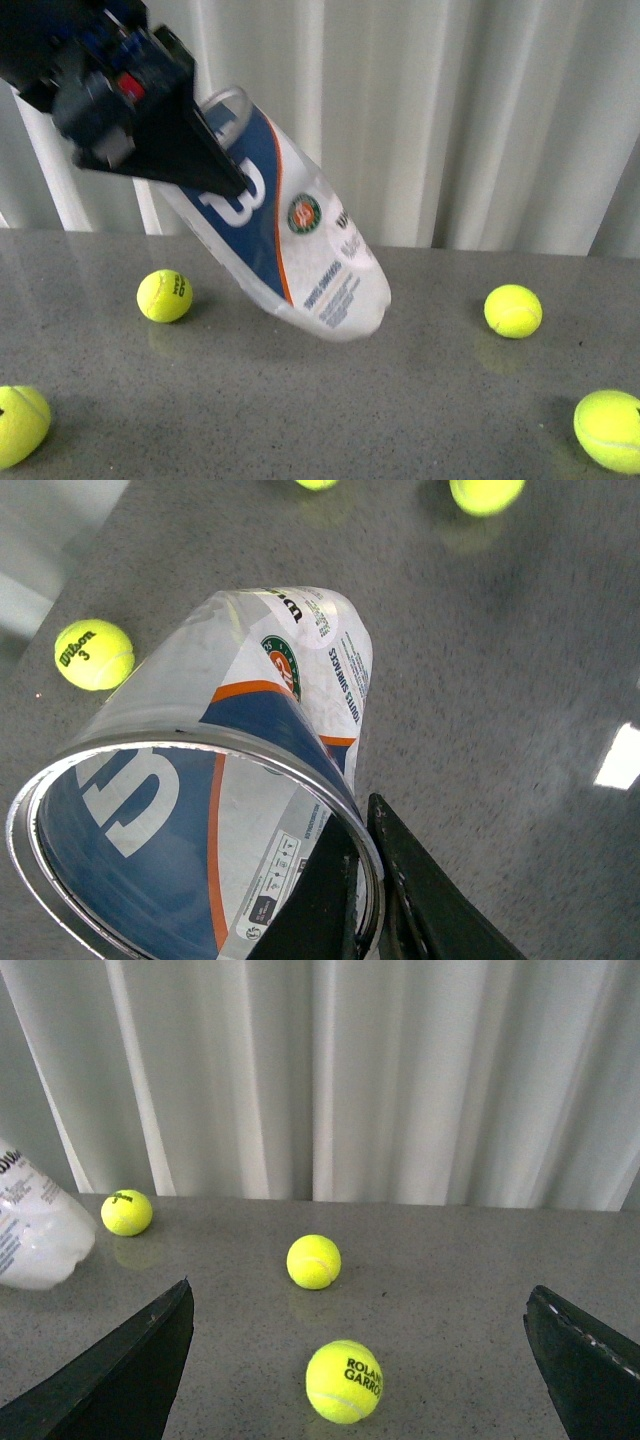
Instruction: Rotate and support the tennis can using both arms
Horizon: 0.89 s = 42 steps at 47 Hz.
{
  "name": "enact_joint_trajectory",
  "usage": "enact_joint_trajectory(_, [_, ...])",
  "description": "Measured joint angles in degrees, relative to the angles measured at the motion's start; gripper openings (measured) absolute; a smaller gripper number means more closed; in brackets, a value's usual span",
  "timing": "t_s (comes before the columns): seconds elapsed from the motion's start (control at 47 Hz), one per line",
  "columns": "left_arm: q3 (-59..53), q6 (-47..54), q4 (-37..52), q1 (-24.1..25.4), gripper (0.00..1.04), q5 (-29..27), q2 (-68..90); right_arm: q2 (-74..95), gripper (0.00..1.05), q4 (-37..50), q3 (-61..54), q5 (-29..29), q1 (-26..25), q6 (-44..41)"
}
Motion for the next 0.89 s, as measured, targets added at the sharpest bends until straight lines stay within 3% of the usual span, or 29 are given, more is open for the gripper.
enact_joint_trajectory(0.17, [1.5, 8.8, -1.5, -5.7, 0.04, -13.2, 3.7, 0.0, 0.98, 0.0, 0.0, 0.0, 0.0, 0.0])
enact_joint_trajectory(0.404, [3.0, 14.5, -1.1, -10.6, 0.04, -23.7, 9.7, 0.0, 0.98, 0.0, 0.0, 0.0, 0.0, 0.0])
enact_joint_trajectory(0.894, [7.0, 19.9, -7.5, -13.6, 0.04, -23.7, 14.4, 0.0, 0.98, 0.0, 0.0, 0.0, 0.0, 0.0])
